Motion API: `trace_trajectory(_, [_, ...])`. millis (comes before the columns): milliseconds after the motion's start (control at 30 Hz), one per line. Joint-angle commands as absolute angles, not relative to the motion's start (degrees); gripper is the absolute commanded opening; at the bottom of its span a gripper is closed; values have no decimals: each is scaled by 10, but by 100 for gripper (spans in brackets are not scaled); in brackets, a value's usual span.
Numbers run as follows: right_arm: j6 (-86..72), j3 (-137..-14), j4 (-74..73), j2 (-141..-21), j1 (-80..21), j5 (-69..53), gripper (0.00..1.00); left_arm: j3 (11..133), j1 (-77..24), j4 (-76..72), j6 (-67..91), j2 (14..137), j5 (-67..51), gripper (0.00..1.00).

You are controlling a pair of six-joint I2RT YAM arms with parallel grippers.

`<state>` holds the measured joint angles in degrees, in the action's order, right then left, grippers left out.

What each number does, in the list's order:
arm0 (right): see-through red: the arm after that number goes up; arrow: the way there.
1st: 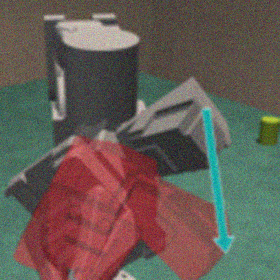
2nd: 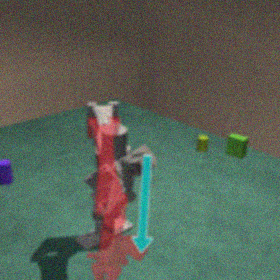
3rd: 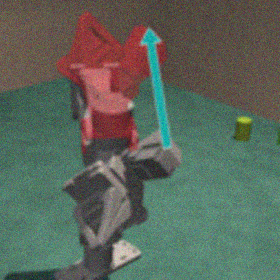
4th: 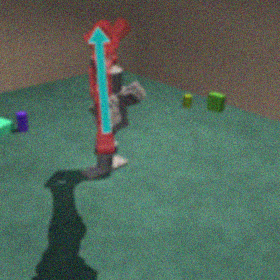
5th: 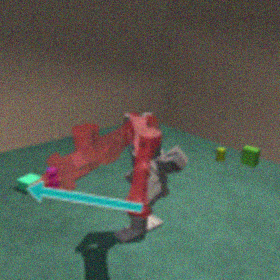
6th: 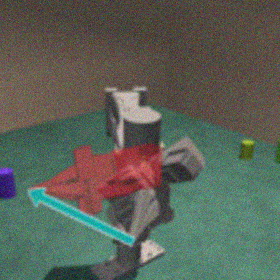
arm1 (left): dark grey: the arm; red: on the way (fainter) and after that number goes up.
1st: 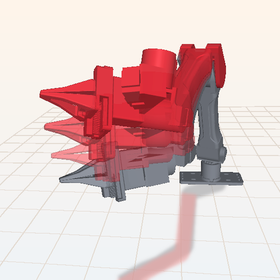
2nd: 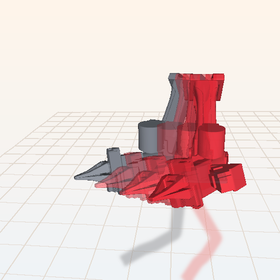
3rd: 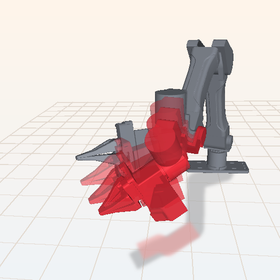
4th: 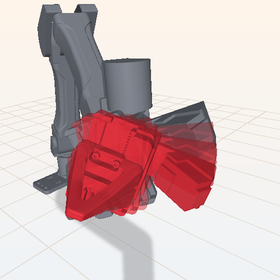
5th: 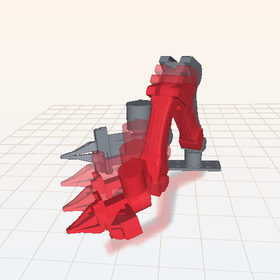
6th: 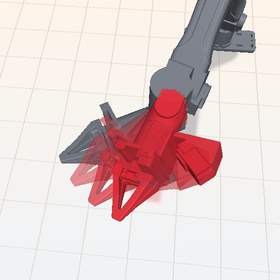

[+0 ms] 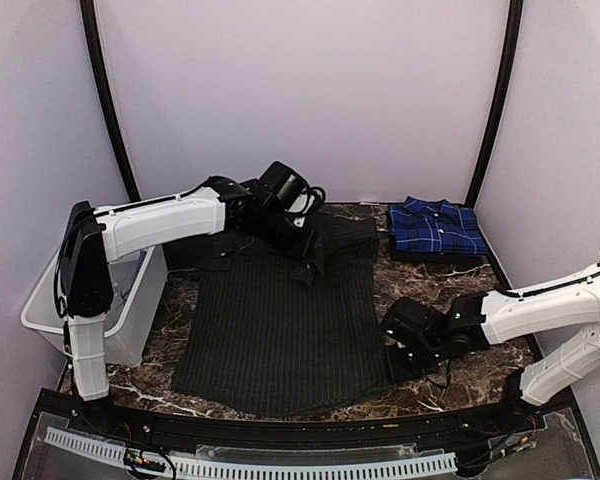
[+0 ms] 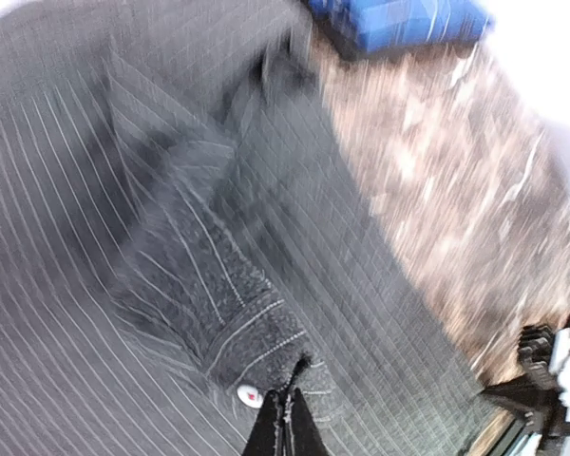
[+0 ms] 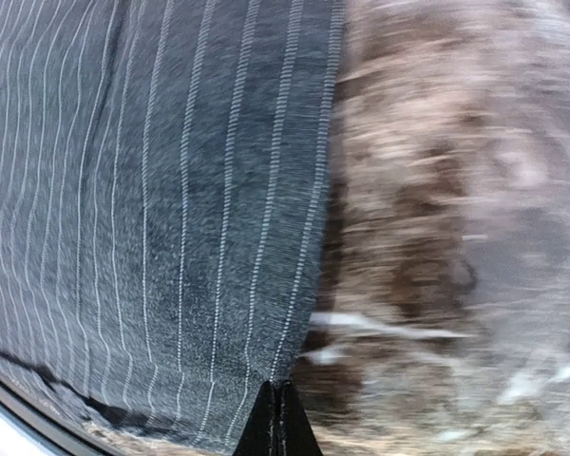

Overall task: Fold and stack the long sleeve shirts
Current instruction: Pick up the corner of the shirt from the center of the board.

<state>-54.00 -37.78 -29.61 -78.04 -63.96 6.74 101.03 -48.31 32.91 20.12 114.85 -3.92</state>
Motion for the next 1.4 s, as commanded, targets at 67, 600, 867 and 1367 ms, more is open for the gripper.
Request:
trace_trajectory(67, [-541,-345,-326,-715,-597,85,0,1158,-432,335,187,1138,-36,0])
trace_trajectory(600, [-527,-376,-316,-708,-611,70,0,1312,-264,355,186,1131,-69,0])
trace_trajectory(867, [-532,-397,-325,-732,-645,60,0,1310,-220,354,187,1129,-99,0])
trace_trajectory(1367, [-594,-342,-320,-707,-648,43,32,1283,-211,303,214,1133,-169,0])
